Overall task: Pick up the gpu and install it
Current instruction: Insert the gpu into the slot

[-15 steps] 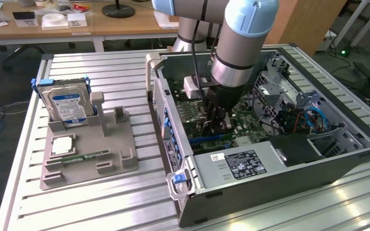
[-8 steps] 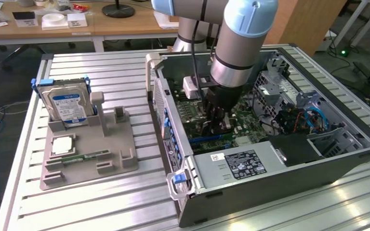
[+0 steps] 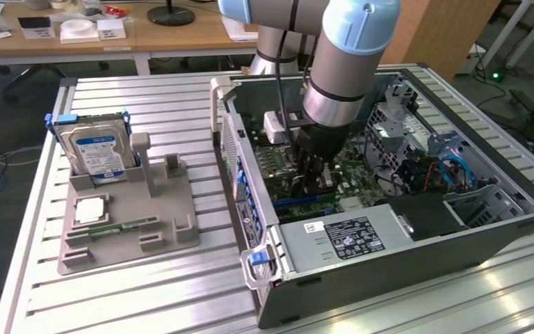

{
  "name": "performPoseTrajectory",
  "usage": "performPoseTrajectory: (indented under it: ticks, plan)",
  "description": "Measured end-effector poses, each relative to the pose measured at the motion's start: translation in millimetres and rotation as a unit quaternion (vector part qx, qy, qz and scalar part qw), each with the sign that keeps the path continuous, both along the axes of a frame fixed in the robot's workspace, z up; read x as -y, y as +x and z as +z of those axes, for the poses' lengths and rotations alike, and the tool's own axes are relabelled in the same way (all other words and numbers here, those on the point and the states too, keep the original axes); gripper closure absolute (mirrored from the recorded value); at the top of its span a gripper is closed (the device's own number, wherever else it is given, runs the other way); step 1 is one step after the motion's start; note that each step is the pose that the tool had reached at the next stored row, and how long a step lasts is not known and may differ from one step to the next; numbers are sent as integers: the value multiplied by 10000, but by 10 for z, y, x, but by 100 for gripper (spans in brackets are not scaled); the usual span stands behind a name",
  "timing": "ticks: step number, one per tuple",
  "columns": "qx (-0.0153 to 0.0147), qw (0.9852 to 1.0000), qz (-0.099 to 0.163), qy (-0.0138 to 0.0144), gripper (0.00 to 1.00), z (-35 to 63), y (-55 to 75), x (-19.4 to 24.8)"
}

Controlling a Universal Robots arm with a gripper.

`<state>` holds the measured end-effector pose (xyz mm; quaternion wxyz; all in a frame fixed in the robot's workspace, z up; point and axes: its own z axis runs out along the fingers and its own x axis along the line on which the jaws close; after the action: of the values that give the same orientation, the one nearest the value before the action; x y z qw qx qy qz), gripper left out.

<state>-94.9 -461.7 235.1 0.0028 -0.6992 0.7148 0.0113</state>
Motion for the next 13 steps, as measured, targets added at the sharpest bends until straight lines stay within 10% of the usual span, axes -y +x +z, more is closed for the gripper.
performPoseTrajectory:
  ticks: [13]
  plan:
    - [-1,10000,0,-2,72,-28,0,0]
